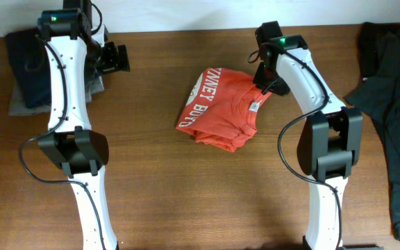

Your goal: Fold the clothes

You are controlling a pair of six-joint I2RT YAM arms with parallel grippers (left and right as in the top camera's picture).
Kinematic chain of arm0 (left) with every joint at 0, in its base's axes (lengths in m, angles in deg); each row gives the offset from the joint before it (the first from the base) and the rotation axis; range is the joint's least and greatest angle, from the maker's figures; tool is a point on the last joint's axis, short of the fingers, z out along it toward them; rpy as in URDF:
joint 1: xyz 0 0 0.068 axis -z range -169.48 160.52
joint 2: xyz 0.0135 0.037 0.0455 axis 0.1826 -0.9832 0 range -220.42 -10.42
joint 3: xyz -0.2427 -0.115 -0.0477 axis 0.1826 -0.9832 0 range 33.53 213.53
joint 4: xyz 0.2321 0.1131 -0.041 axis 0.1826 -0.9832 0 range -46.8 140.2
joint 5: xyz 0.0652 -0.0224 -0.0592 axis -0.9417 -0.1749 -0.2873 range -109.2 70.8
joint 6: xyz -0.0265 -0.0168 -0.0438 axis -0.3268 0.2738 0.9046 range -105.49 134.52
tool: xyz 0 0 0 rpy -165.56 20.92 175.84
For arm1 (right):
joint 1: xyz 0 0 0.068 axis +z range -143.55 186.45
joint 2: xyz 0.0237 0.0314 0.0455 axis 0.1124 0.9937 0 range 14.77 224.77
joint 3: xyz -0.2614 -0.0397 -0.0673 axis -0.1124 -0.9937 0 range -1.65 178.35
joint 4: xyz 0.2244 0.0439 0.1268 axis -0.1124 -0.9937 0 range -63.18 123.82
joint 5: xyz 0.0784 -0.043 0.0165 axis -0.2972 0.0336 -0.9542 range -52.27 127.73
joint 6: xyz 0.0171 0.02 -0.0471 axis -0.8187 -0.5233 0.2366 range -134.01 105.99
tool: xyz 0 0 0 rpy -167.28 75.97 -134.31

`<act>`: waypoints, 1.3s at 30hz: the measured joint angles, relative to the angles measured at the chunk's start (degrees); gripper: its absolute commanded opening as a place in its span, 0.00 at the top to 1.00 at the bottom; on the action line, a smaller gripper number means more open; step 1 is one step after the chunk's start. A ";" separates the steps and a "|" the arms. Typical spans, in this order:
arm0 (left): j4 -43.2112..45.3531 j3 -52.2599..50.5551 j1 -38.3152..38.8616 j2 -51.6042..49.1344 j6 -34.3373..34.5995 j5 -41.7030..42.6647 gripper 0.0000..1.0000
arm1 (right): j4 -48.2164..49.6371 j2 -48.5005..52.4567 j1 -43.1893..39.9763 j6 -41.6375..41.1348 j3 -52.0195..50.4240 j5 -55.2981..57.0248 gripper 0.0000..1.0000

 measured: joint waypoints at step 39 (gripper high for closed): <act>-0.87 0.00 0.00 0.00 0.00 0.00 0.01 | 3.78 -9.25 8.68 12.28 -27.61 -25.35 0.91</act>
